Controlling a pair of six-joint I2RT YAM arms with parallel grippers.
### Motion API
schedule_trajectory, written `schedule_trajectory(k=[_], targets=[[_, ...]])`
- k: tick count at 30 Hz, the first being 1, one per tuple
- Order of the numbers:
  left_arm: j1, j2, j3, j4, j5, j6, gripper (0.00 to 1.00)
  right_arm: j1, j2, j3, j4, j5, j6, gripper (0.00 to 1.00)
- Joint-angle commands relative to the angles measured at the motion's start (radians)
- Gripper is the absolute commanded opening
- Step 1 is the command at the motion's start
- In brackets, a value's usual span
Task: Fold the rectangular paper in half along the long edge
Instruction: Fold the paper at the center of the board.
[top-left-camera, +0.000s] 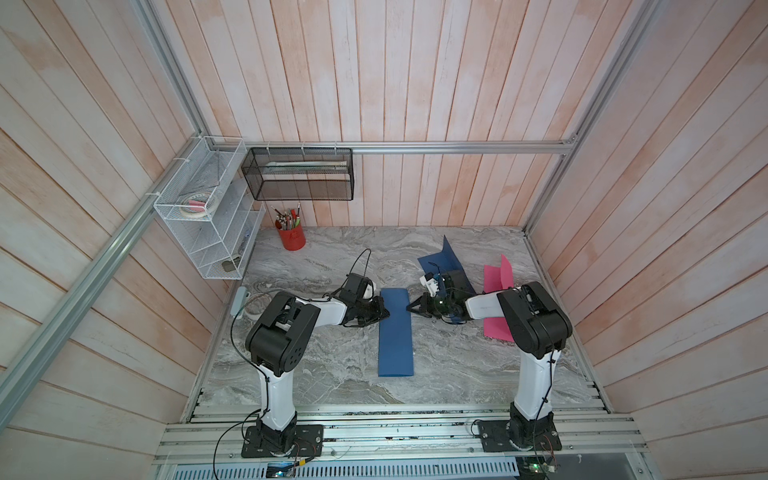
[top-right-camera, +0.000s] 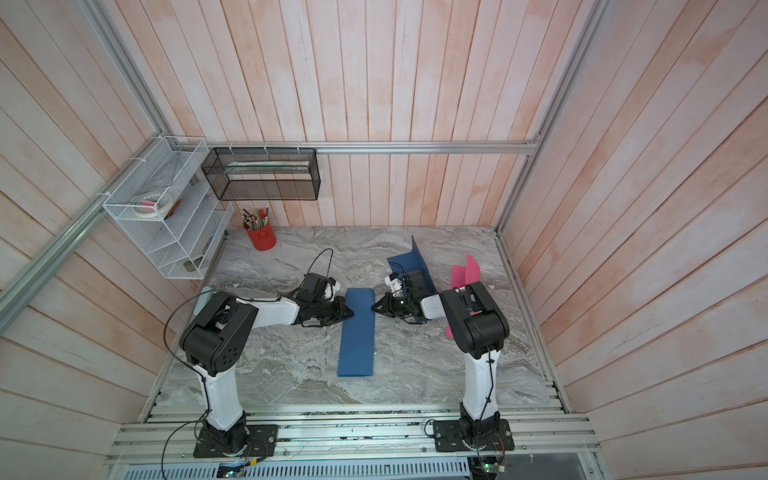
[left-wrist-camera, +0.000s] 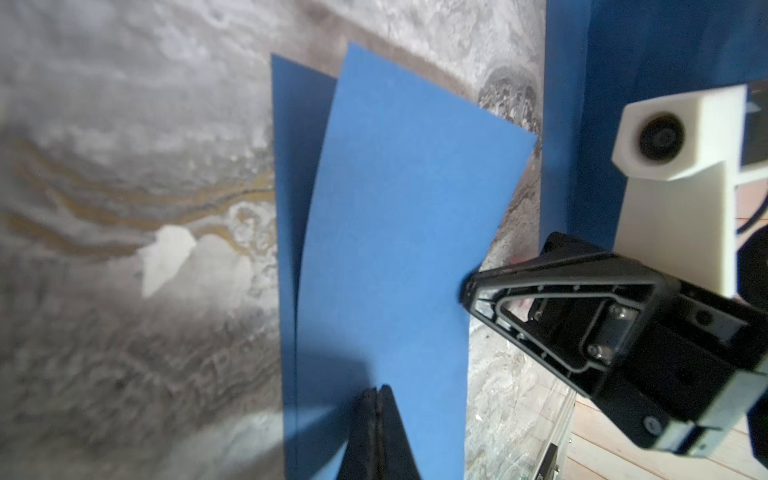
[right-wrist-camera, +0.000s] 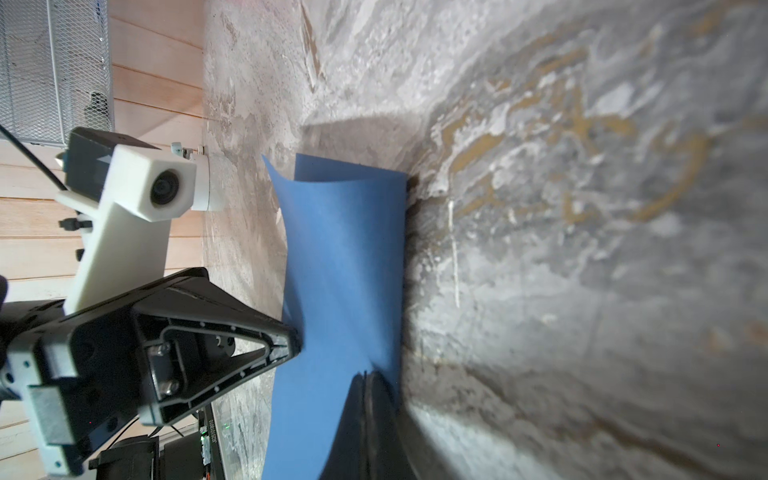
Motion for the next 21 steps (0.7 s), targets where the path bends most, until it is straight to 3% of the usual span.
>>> schedule_trajectory(k=[1, 10, 21], targets=[[0.002, 0.017, -0.053, -0.033, -0.041, 0.020, 0.00, 0.002, 0.043, -0.010, -0.077, 0.045, -0.007, 0.00], [0.011, 0.008, -0.202, 0.025, -0.055, -0.002, 0.00, -0.074, -0.013, -0.045, -0.123, 0.062, -0.043, 0.00], [0.011, 0.011, -0.204, 0.041, -0.045, -0.009, 0.00, 0.001, -0.069, 0.043, -0.072, -0.022, 0.014, 0.00]])
